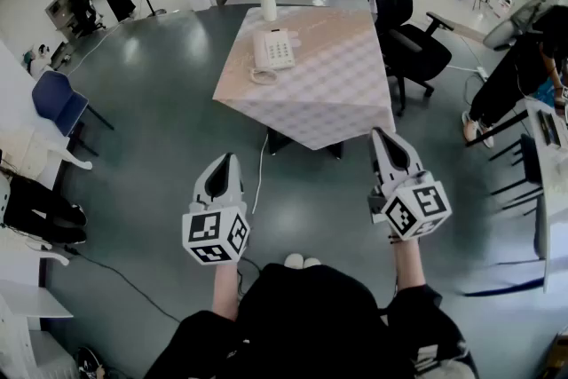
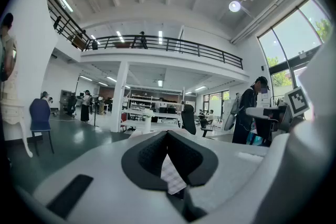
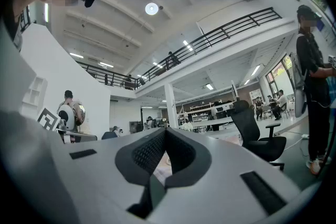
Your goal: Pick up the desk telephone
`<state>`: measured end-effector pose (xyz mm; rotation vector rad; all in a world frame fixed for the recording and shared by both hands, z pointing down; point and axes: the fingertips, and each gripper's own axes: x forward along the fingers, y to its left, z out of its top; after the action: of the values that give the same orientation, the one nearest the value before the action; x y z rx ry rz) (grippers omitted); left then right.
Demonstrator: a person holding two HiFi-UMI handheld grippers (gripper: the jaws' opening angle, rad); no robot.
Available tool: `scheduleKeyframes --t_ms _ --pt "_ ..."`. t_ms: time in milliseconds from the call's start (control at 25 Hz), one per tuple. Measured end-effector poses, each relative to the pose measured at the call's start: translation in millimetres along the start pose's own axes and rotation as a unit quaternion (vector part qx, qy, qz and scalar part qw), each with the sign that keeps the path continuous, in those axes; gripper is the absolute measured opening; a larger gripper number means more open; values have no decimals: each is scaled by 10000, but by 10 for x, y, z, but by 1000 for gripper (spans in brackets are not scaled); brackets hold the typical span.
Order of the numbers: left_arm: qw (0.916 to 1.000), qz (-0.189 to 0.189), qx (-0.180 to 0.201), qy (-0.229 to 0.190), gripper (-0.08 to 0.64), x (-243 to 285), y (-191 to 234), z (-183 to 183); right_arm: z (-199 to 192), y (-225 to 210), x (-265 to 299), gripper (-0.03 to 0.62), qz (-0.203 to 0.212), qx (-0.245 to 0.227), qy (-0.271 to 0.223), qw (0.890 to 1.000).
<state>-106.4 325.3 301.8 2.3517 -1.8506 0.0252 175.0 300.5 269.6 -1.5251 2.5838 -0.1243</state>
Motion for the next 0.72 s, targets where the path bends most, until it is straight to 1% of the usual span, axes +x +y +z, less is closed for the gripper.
scheduleKeyframes --t_ms 480,720 --pt "9999 109 -50 52 -2 -25 -20 -54 -45 -74 -28 -8 61 108 61 9999" --pt "9998 166 -34 56 0 -37 -90 -52 -44 -152 -62 -8 89 266 35 9996"
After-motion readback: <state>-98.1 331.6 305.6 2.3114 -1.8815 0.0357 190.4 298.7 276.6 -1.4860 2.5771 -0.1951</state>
